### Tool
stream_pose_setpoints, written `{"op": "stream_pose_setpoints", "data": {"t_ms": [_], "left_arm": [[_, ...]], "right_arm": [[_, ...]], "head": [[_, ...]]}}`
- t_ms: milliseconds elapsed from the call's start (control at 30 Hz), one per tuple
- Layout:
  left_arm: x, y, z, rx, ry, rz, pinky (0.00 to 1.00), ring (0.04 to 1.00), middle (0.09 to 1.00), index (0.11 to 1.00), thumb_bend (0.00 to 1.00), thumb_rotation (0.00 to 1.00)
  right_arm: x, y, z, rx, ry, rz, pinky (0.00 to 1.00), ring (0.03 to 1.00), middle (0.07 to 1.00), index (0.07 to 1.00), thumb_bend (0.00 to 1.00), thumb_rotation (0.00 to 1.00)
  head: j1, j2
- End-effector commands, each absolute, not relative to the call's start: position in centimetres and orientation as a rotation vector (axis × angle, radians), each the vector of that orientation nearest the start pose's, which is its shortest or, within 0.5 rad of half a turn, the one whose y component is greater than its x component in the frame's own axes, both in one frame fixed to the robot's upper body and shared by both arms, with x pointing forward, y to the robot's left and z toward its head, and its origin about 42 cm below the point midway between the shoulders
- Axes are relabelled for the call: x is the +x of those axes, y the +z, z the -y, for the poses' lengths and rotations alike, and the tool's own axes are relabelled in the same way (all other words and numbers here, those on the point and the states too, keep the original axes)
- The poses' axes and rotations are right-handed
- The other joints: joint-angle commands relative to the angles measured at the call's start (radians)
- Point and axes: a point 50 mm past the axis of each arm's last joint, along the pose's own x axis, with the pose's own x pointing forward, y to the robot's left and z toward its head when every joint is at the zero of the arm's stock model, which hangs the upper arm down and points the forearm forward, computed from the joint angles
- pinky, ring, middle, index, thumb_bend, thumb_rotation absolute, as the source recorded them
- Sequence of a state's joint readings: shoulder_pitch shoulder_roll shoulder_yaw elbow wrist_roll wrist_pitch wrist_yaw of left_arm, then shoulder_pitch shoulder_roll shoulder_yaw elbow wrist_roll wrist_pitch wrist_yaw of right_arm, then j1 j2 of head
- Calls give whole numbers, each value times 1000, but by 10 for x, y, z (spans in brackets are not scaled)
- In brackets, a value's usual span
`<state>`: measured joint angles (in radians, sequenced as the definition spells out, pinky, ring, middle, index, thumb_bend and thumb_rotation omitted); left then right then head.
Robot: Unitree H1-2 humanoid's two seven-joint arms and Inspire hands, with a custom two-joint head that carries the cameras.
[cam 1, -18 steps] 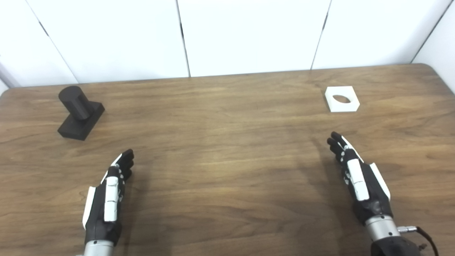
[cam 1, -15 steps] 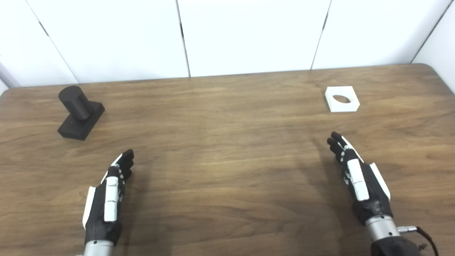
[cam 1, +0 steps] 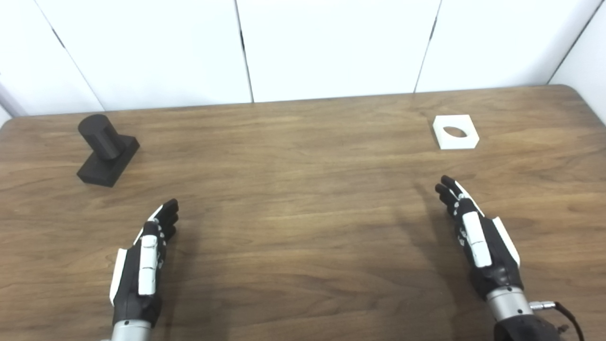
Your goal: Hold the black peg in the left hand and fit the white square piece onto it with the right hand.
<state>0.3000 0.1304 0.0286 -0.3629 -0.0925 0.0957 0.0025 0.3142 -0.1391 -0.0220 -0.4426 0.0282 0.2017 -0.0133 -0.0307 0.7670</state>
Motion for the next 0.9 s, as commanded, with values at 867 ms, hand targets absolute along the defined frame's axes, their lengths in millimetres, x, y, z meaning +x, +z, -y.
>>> {"op": "stream_pose_setpoints", "data": {"t_ms": [867], "left_arm": [[184,113,-217,72,57,15,912,922,903,857,578,998]], "right_arm": [[183,131,285,-69,-39,-38,1000,993,951,968,562,1000]], "head": [[394,-187]]}}
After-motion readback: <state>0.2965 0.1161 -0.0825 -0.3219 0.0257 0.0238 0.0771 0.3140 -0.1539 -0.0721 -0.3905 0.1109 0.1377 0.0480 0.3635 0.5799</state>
